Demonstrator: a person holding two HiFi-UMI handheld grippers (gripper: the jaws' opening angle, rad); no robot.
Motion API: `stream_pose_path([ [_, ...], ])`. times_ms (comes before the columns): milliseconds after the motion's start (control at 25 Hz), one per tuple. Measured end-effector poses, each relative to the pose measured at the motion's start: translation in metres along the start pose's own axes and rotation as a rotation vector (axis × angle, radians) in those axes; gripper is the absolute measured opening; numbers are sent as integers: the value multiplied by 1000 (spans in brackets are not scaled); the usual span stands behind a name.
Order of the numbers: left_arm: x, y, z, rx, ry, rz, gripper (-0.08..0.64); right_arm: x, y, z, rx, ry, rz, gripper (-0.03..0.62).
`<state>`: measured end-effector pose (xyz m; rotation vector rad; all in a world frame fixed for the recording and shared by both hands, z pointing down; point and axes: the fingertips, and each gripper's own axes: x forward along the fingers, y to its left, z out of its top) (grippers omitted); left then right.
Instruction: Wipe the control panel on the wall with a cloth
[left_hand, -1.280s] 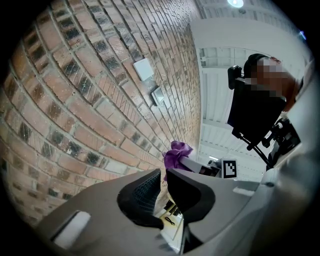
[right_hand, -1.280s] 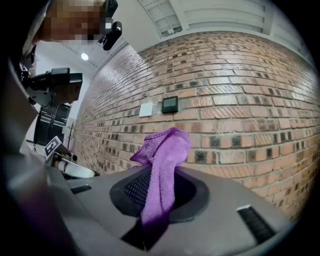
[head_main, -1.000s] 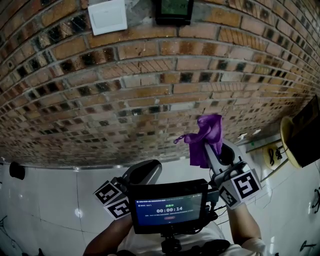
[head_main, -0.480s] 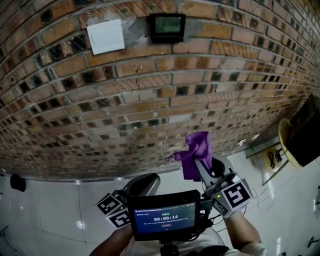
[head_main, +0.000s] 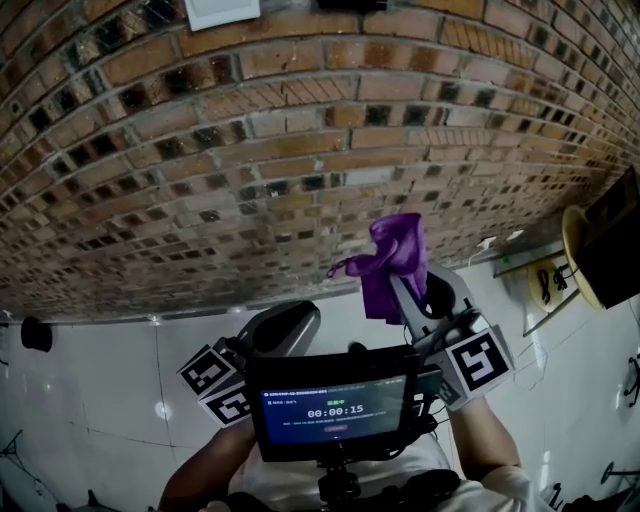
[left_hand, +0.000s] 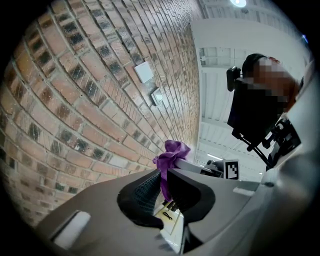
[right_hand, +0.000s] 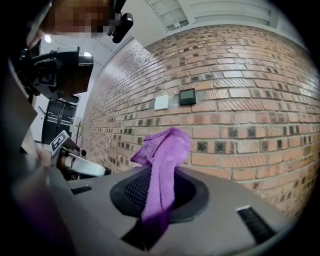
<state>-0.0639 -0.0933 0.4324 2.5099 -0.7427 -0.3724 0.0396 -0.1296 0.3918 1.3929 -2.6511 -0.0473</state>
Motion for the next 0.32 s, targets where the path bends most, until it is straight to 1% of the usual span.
stream_pose_path([
  [320, -16, 2, -7, -10, 13, 4, 34, -3, 17, -12, 4, 20, 0, 81],
])
